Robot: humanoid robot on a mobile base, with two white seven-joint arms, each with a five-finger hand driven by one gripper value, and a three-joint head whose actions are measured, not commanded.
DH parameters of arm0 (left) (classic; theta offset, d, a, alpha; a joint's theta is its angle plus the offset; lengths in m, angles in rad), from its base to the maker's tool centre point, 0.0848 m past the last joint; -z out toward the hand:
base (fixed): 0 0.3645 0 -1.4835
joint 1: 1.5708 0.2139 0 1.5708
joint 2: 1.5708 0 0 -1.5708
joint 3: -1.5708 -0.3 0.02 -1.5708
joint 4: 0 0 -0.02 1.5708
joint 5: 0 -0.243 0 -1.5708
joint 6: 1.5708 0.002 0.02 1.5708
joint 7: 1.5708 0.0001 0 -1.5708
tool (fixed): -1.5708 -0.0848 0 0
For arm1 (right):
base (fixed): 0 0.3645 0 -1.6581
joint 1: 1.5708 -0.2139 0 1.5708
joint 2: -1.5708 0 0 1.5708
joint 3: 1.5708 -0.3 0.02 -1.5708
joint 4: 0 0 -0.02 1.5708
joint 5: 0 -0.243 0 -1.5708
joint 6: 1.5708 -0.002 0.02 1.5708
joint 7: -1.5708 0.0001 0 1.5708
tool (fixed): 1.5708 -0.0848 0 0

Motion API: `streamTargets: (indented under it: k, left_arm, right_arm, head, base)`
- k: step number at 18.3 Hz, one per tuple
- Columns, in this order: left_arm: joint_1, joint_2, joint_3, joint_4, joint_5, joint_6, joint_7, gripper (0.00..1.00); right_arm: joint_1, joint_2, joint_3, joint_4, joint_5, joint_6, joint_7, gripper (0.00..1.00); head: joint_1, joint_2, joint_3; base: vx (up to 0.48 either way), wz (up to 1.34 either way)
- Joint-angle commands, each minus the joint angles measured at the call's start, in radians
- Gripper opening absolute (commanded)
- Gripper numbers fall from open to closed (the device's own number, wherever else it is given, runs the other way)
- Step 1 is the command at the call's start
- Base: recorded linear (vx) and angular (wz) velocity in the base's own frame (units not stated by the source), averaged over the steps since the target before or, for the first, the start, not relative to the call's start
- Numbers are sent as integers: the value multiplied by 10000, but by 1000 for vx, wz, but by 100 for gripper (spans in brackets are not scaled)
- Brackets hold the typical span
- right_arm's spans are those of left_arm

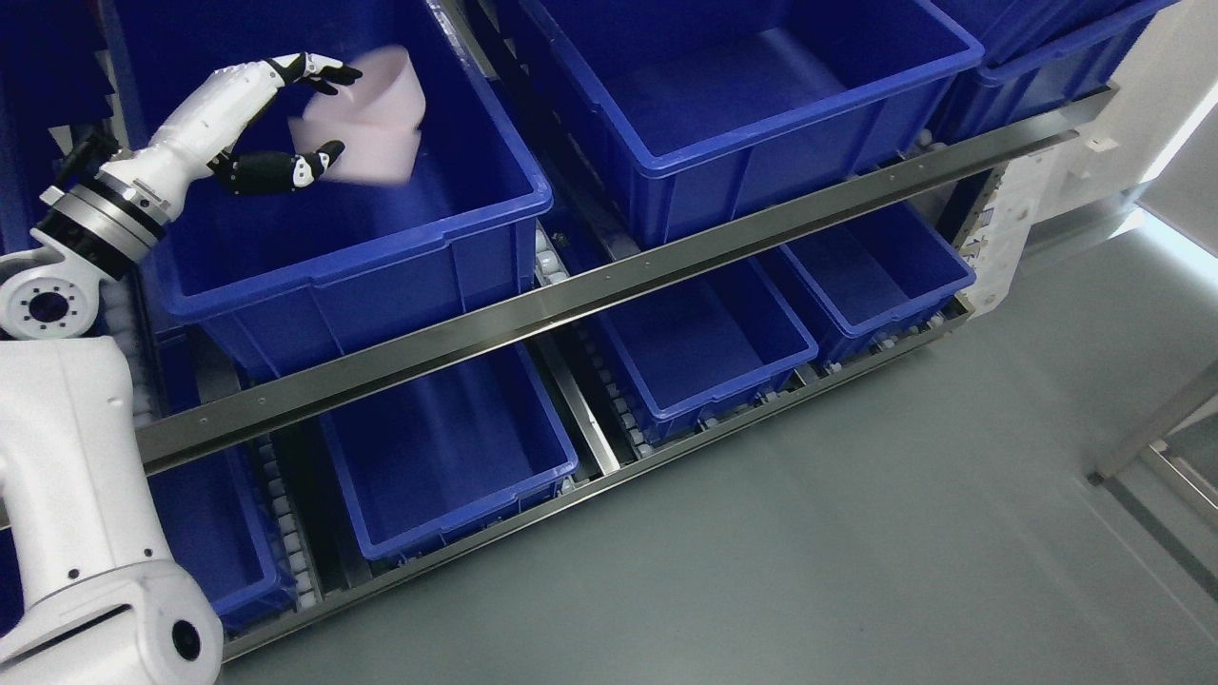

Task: Stack pink IKEA bowls on left shelf middle
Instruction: 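Lower the bowls into the middle blue bin and release them, then raise the open left hand up out of the blue bin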

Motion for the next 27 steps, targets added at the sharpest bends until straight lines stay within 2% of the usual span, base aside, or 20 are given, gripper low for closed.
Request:
streamTargets:
  k: [1,4,10,14,15,16,23,25,27]
  left_arm:
    - [-2,527,-152,-26,-311,3,5,96]
    - [-201,511,-152,-26,-311,3,36,90]
    - [-416,450,1,-286,-311,15,310,85]
    - [-417,-666,63,-348,-143,1044,634,83]
    - [-417,-1247,48,-455,86,1639,725,83]
    - [-341,-1492,-89,-501,407,2131,726,84]
    - [-432,-1492,-565,-1052,2339,5245,1278,83]
    - [-402,-1492,-718,-1253,2953,5830,1613,83]
    - [-402,-1492,-1009,-1269,3963,5986,2242,83]
  right_arm:
    - [62,-175,-107,-337,-1,4,4,100]
    - [62,-175,-107,-337,-1,4,4,100]
    - [62,-175,-107,-337,-1,4,4,100]
    - [62,-175,-107,-337,-1,4,4,100]
    - [62,-175,-107,-337,-1,4,4,100]
    - [62,-175,-107,-337,-1,4,4,100]
    - [62,-175,-107,-337,-1,4,4,100]
    - [62,-175,-107,-337,-1,4,4,100]
    - [62,-175,-107,-337,-1,4,4,100]
  head:
    - [0,0,0]
    - [0,0,0]
    - [0,0,0]
    - [0,0,0]
    - [0,0,0]
    - [0,0,0]
    - [0,0,0]
    - [0,0,0]
    - [0,0,0]
  base:
    - [29,230]
    - [25,186]
    - [21,141]
    - [14,92]
    - [6,77]
    - [6,77]
    - [12,67]
    - [1,11]
    - [0,0]
